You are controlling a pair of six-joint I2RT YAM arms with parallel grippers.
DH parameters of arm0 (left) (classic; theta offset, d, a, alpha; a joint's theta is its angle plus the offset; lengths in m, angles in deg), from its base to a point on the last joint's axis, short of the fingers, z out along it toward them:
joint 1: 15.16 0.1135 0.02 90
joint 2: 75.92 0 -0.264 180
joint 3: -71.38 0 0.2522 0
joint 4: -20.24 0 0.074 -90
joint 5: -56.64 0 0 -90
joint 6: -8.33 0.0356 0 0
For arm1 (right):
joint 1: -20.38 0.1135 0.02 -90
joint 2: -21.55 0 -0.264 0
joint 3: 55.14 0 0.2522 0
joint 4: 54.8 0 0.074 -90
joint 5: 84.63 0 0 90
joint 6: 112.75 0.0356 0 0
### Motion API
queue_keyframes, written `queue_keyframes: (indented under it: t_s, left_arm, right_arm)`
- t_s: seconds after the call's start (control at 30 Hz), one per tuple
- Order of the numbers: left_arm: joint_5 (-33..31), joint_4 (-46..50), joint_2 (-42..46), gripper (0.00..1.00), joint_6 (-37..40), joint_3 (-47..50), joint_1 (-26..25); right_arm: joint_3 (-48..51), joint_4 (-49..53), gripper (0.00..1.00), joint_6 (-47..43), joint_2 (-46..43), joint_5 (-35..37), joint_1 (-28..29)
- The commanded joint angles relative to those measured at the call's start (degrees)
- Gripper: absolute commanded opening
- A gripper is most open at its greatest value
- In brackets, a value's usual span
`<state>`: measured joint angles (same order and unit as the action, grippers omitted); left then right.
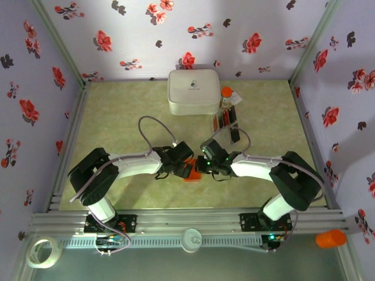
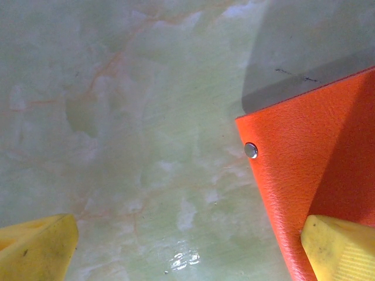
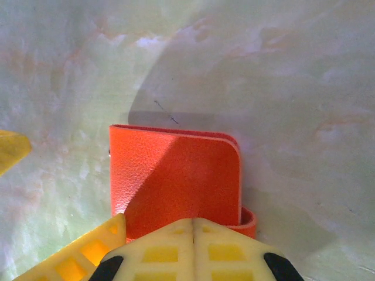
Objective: Put the credit cards into the card holder
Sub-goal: Close the button on the card holder.
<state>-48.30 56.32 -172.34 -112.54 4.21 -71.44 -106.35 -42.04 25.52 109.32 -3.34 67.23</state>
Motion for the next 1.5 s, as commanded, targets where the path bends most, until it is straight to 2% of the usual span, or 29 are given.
queue_keyframes:
  t_s: [0.0,0.3,0.9,1.17,1.4,1.47]
  left_arm:
    - [0.5,4.6,-2.5,1.00,1.1,1.8,-0.9]
    - [0.5,4.8,-2.8,1.00,0.9,1.6,-0.9]
    - [0.5,5.5,-2.9,1.00,0.6,0.9,-0.9]
    - [0.4,5.6,-2.9,1.00,0.6,1.1,-0.9]
    - [0.4,5.4,-2.8,1.00,0.6,1.1,-1.0]
    - [0.3,5.6,-2.7,1.00,0.6,0.8,-0.9]
  right_arm:
    - [5.1,3.5,0.00,2.1,2.8,-0.9,2.6]
    - [11.2,0.0,0.00,3.7,3.0,1.5,5.5]
    - [16.7,1.8,0.00,4.5,2.1,5.6,10.4]
    - [16.9,1.1,0.00,5.8,3.2,5.8,11.2]
    - [13.3,1.6,0.00,6.0,2.4,4.6,11.2]
    - [12.1,2.2,0.04,6.0,1.3,4.5,11.2]
